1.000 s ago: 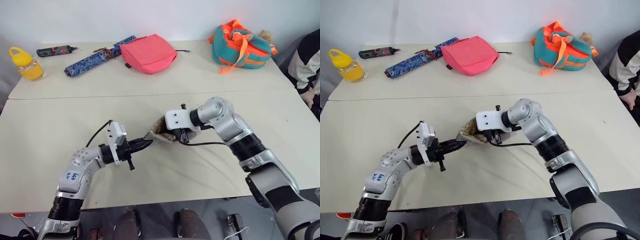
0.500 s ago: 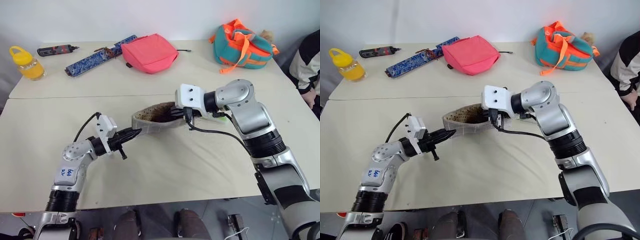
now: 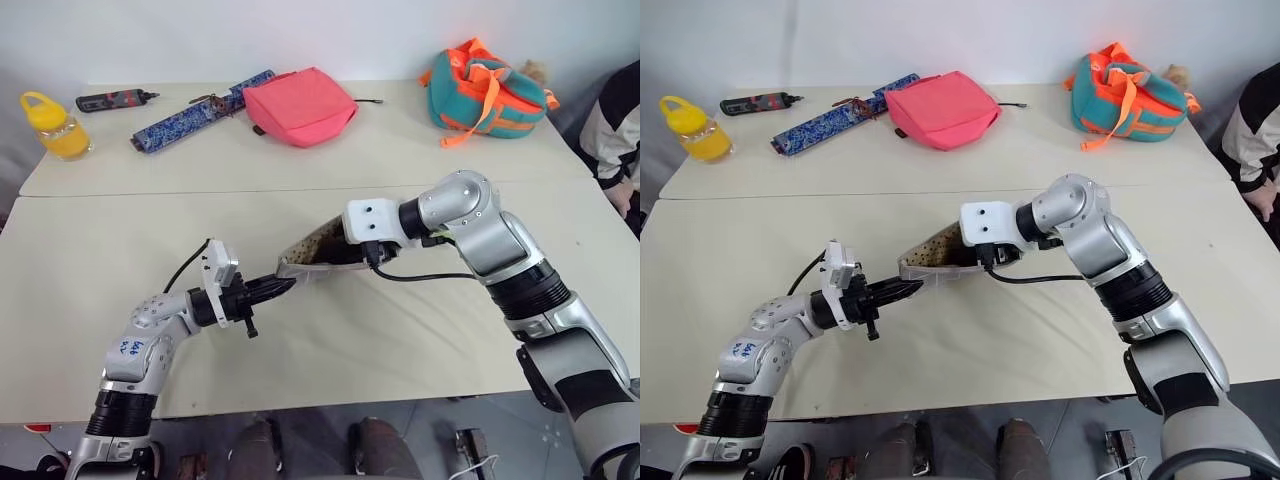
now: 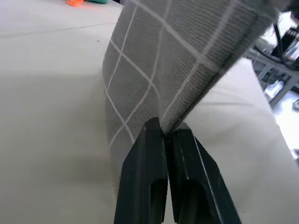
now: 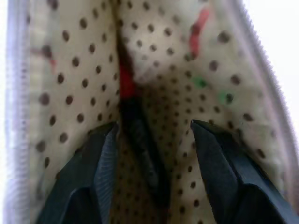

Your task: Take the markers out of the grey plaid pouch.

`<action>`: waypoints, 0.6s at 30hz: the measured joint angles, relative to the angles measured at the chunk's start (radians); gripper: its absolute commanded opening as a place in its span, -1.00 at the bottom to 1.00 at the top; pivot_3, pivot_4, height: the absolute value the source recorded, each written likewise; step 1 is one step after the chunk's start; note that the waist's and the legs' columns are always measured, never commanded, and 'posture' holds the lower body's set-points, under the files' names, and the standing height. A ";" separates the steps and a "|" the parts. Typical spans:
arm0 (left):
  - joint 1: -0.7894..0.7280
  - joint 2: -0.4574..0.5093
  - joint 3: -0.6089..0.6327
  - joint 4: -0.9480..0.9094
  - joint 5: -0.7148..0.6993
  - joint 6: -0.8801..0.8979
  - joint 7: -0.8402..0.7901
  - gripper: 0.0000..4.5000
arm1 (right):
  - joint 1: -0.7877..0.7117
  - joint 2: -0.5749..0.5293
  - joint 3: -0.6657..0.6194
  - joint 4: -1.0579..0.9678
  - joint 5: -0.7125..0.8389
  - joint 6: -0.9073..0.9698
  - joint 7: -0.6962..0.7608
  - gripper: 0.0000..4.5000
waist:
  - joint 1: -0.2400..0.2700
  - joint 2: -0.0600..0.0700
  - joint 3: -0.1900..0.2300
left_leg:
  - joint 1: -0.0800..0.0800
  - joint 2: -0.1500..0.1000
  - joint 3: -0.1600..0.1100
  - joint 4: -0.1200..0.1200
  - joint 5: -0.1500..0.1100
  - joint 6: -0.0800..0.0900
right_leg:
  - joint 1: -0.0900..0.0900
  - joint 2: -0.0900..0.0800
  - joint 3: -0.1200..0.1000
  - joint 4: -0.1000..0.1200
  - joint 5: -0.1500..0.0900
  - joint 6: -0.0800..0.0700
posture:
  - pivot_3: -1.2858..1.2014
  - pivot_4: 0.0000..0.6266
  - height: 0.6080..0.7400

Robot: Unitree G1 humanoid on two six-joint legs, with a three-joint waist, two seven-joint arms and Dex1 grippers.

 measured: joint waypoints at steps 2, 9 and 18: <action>0.001 0.005 0.007 -0.001 -0.011 0.025 0.001 -1.00 | -0.012 0.001 0.028 0.028 -0.030 -0.032 -0.005 0.14 | -0.003 0.000 0.000 | 0.000 0.000 0.000 0.000 0.000 0.000 | 0.000 0.000 0.000 0.000 0.000 0.000 | 0.03 -0.52 1.00; 0.016 0.002 0.015 0.002 -0.024 0.058 0.008 -1.00 | -0.030 0.077 0.072 0.155 -0.094 -0.113 -0.057 0.14 | -0.005 0.000 0.000 | 0.001 0.000 0.000 0.001 0.000 0.000 | 0.000 0.000 0.000 0.001 0.000 0.000 | 0.03 -0.52 1.00; 0.021 -0.008 0.084 -0.005 -0.188 0.243 0.013 -1.00 | -0.055 0.099 0.060 0.142 -0.082 -0.102 -0.033 0.14 | -0.002 0.000 0.000 | 0.000 0.000 0.000 0.000 0.000 0.000 | 0.000 0.000 0.000 0.001 0.000 0.000 | 0.03 -0.52 1.00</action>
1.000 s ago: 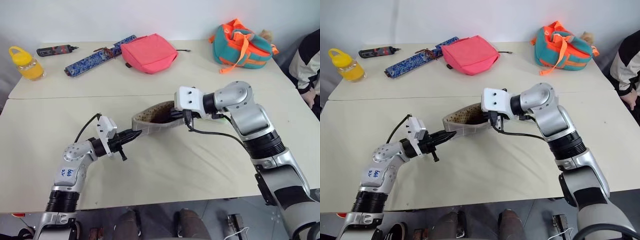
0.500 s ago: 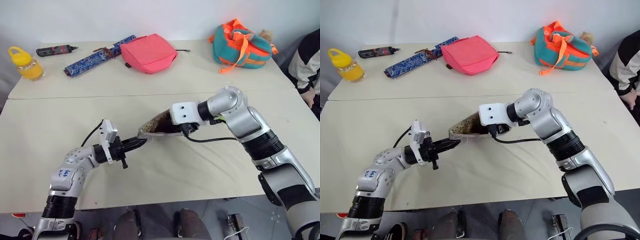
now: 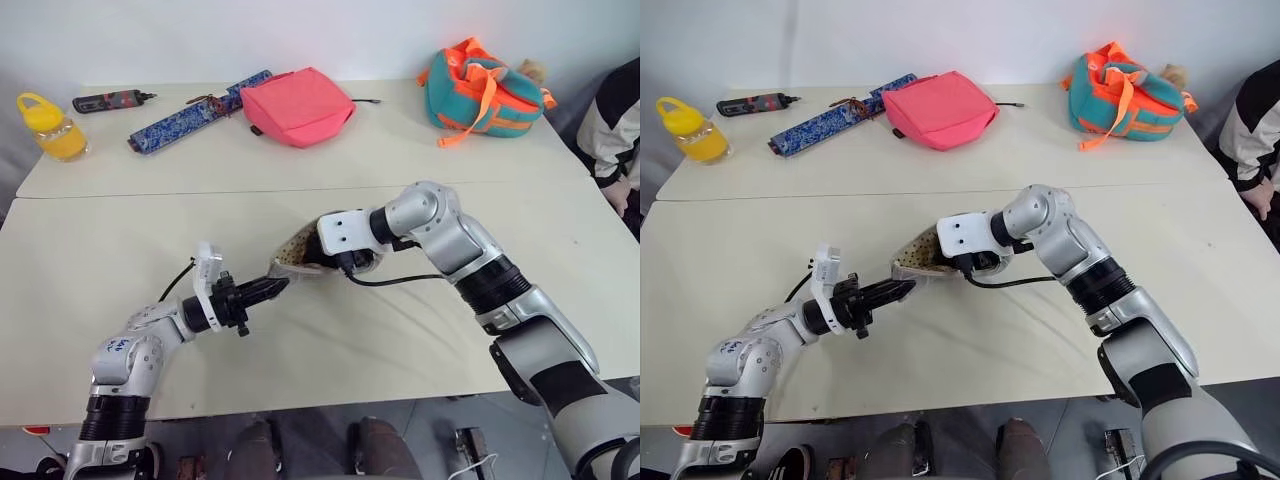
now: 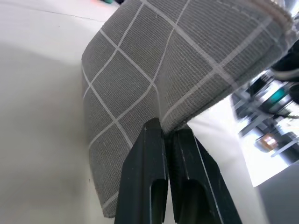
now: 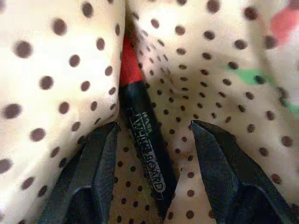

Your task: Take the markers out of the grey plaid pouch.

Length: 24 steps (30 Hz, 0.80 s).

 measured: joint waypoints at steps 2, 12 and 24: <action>0.000 0.000 0.019 -0.016 -0.079 0.077 0.001 -1.00 | 0.000 -0.047 -0.013 -0.079 0.037 0.065 0.068 0.14 | 0.002 0.000 0.000 | -0.001 0.000 -0.001 0.000 0.000 0.000 | 0.000 0.000 0.000 -0.001 0.000 0.000 | 0.03 -0.52 1.00; -0.003 0.013 0.027 -0.069 -0.215 0.245 -0.014 -1.00 | 0.027 -0.190 -0.030 -0.336 0.135 0.328 0.228 0.14 | 0.000 0.000 0.000 | 0.000 0.000 -0.001 0.000 0.000 0.000 | 0.002 0.001 -0.001 -0.004 0.000 0.000 | 0.03 -0.52 1.00; 0.053 -0.014 -0.037 0.004 0.004 -0.047 -0.023 -1.00 | 0.066 -0.112 0.114 -0.215 0.011 0.221 0.105 0.14 | 0.000 0.000 0.000 | 0.000 0.000 0.001 0.001 0.000 0.000 | 0.003 0.000 0.000 -0.006 0.000 0.000 | 0.03 -0.52 1.00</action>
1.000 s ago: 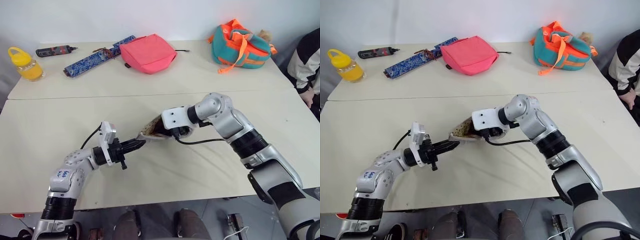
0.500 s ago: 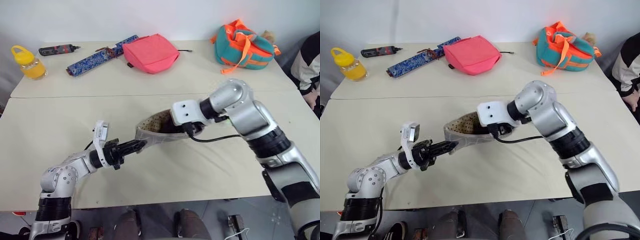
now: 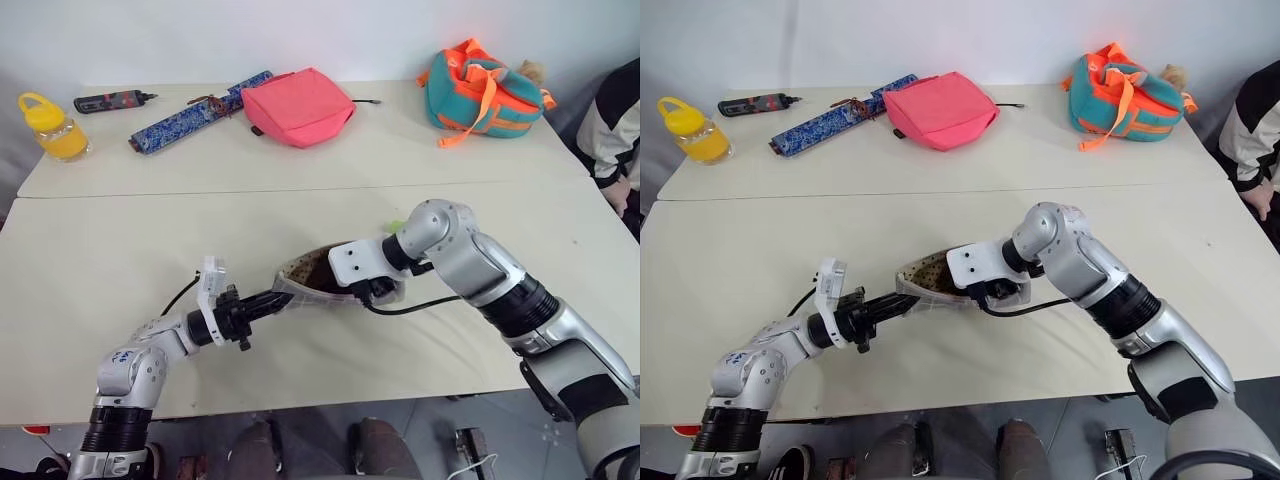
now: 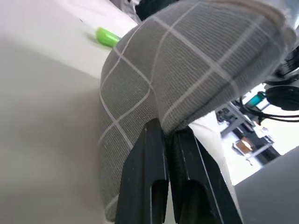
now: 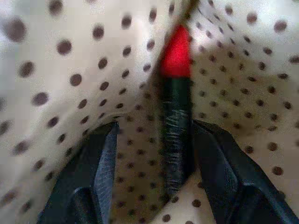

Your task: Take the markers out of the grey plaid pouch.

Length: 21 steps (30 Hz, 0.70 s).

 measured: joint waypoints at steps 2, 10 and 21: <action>0.000 0.000 0.000 0.000 0.001 -0.007 0.000 -1.00 | -0.021 0.011 0.001 0.047 -0.016 -0.034 -0.024 0.14 | 0.000 0.000 0.000 | 0.000 0.000 0.000 0.000 0.000 0.000 | 0.000 0.000 0.000 0.000 0.000 0.000 | 0.03 -0.52 1.00; 0.000 0.001 -0.004 0.001 0.019 -0.022 -0.003 -1.00 | -0.027 0.049 0.005 0.123 -0.044 -0.115 -0.057 0.07 | -0.001 0.000 0.000 | 0.001 0.000 0.000 -0.001 0.000 0.000 | 0.000 0.000 0.000 0.001 0.000 0.000 | 0.03 -0.52 1.00; 0.005 0.004 -0.014 -0.007 0.035 -0.029 -0.011 -1.00 | -0.020 0.069 0.004 0.157 -0.068 -0.160 -0.071 -0.77 | -0.002 0.000 0.000 | 0.004 0.000 0.000 0.000 0.000 0.000 | 0.004 0.000 0.000 0.001 0.000 0.000 | 0.03 -0.52 1.00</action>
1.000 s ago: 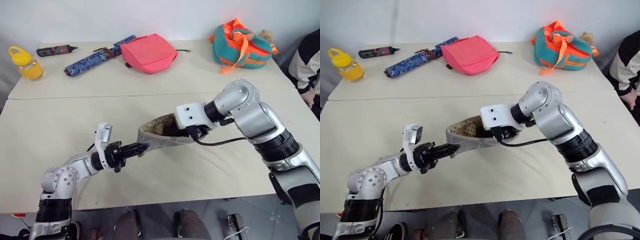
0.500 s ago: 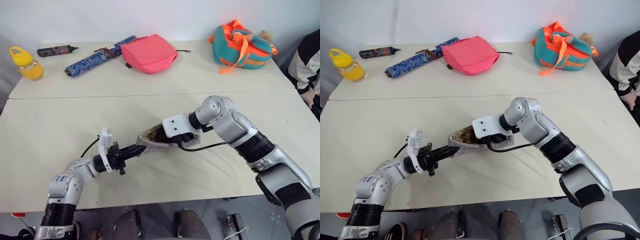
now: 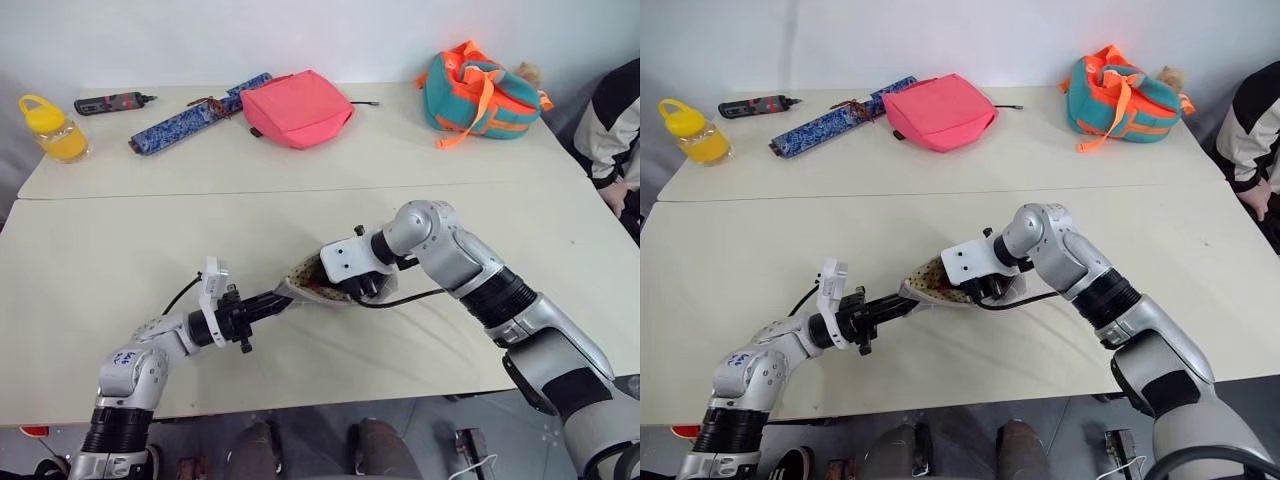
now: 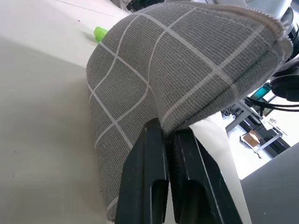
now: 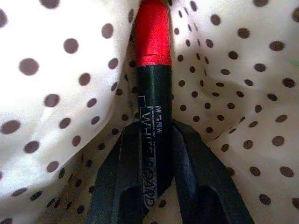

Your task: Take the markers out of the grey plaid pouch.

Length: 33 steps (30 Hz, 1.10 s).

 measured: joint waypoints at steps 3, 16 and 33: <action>-0.001 0.003 0.000 -0.001 0.008 -0.012 0.000 -1.00 | 0.007 0.002 -0.025 -0.007 0.030 0.023 0.010 -0.77 | 0.001 0.000 0.000 | 0.000 0.000 0.000 0.000 0.000 0.000 | 0.000 0.000 0.000 0.000 0.000 0.000 | 0.03 -0.52 1.00; -0.042 0.028 0.011 0.054 0.093 -0.177 -0.011 -1.00 | 0.045 -0.065 -0.194 -0.104 0.223 0.136 0.055 -0.77 | 0.003 0.000 0.000 | -0.003 0.000 0.000 -0.002 -0.001 0.000 | -0.003 0.000 0.000 -0.002 0.000 0.000 | 0.03 -0.52 1.00; -0.143 0.027 0.003 0.186 0.379 -0.612 0.050 -1.00 | 0.015 0.173 -0.358 -0.251 0.497 0.236 -0.135 -0.77 | 0.005 0.000 0.000 | -0.006 0.000 0.000 -0.001 -0.001 0.001 | -0.006 0.000 -0.001 -0.001 0.000 0.000 | 0.03 -0.52 1.00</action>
